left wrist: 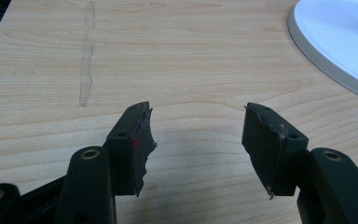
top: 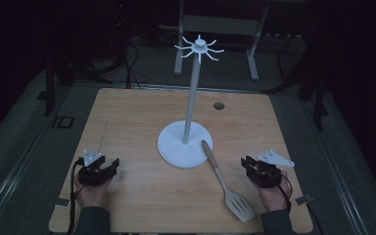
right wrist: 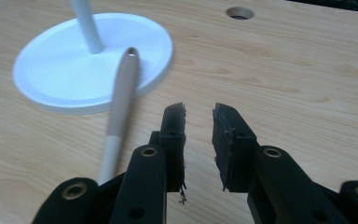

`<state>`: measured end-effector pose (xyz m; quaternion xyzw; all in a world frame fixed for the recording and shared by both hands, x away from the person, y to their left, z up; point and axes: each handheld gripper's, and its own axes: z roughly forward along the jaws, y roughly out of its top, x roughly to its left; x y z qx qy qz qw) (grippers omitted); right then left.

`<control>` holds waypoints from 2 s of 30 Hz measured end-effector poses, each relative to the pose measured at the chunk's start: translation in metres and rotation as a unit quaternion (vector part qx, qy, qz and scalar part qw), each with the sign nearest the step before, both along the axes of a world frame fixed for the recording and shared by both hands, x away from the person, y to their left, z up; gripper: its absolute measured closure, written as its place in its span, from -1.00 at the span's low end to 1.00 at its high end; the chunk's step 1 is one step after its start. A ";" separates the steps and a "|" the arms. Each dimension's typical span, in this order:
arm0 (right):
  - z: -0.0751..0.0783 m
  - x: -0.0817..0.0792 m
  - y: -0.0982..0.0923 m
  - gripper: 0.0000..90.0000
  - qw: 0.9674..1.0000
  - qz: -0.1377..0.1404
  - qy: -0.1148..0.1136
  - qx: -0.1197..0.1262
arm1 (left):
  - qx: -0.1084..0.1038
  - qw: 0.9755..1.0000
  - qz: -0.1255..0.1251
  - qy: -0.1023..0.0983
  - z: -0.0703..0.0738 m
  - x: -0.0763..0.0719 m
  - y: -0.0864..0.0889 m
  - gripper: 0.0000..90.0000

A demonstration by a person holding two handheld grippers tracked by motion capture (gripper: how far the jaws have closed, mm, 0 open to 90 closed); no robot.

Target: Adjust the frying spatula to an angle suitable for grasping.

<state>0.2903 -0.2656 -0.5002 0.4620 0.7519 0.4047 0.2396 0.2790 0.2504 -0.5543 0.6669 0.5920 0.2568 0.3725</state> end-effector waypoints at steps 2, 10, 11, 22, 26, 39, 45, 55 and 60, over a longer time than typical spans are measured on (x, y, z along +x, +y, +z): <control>0.001 0.000 0.002 0.65 1.000 0.004 0.003 0.001 | 0.000 1.000 0.000 0.000 0.000 0.000 0.000 -0.06; -0.003 0.009 0.030 0.61 0.997 0.056 0.046 -0.027 | -0.001 1.000 0.001 -0.001 0.000 0.000 0.000 -0.06; -0.004 0.011 0.032 0.60 0.997 0.060 0.049 -0.028 | -0.001 1.000 0.002 -0.001 0.000 0.000 0.000 -0.06; -0.014 0.029 0.048 0.50 0.992 0.081 0.092 -0.032 | -0.002 1.000 0.001 -0.002 0.000 0.000 0.000 -0.06; -0.020 0.034 0.052 0.46 0.988 0.094 0.115 -0.032 | -0.002 1.000 0.001 -0.001 0.000 0.000 0.000 -0.06; -0.040 0.046 0.063 0.46 0.978 0.113 0.173 -0.040 | -0.002 1.000 0.001 -0.002 0.000 0.000 0.001 -0.06; -0.046 0.050 0.064 0.55 0.974 0.122 0.183 -0.045 | -0.002 1.000 0.001 -0.001 0.000 0.000 0.001 -0.06; -0.041 0.050 0.069 0.67 0.966 0.157 0.184 -0.092 | -0.003 1.000 0.000 -0.001 0.000 0.000 0.001 -0.06; -0.037 0.050 0.069 0.68 0.957 0.178 0.178 -0.143 | -0.003 1.000 0.000 -0.001 0.000 0.000 0.001 -0.06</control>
